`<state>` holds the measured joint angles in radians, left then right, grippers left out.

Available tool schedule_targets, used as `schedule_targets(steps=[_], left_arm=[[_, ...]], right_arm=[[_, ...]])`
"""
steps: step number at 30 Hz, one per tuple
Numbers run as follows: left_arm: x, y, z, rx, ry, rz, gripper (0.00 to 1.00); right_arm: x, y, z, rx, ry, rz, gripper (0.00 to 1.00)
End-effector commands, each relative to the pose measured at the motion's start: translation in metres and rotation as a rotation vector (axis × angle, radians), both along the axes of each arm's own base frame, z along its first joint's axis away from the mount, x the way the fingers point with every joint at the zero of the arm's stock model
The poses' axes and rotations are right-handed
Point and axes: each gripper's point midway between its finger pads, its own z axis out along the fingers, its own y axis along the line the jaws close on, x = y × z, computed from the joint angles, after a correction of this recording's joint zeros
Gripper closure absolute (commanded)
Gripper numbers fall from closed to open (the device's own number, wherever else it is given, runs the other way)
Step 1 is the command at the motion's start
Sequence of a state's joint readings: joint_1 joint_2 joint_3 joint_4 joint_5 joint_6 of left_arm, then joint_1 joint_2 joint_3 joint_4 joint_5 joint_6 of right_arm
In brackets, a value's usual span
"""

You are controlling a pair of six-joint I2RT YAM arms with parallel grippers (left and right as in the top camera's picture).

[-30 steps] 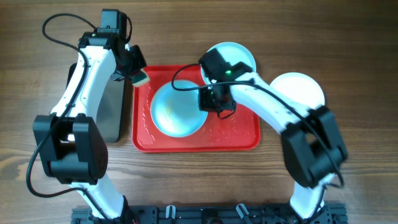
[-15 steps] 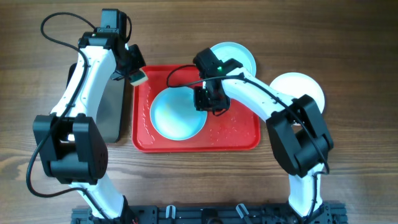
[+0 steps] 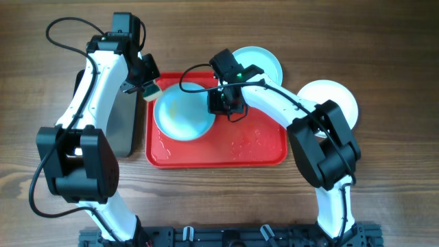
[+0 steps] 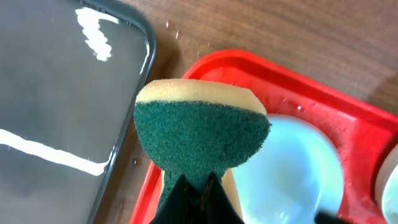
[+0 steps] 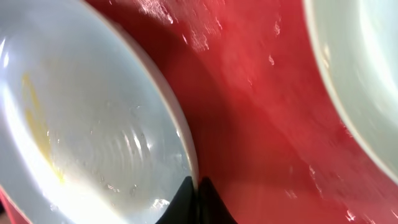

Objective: Clean dirty plates on tray and stack at the side
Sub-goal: 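Bring the sponge over the light-blue plate with the left gripper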

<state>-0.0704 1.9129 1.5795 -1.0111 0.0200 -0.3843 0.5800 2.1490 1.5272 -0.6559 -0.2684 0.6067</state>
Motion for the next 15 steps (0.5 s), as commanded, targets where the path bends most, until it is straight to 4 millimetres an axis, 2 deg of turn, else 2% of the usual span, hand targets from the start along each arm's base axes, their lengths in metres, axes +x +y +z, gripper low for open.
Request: schedule_targets(steps=[1,6,12,15], left_arm=[[-0.004,-0.004,0.008,-0.001,0.000,0.006,0.96],[-0.017,-0.013,-0.013,0.004,0.040,-0.027,0.96],[-0.031,-0.050,-0.059,0.025,0.018,-0.320,0.96],[-0.041,-0.055,-0.080,0.034,0.014,-0.363,0.96]], right_arm=[[0.001,0.005,-0.022,-0.006,0.059,-0.089,0.96],[0.003,0.008,-0.023,0.015,0.058,-0.081,0.96],[0.003,0.011,-0.021,0.030,0.052,-0.066,0.96],[0.002,0.013,-0.021,0.037,0.052,-0.052,0.95]])
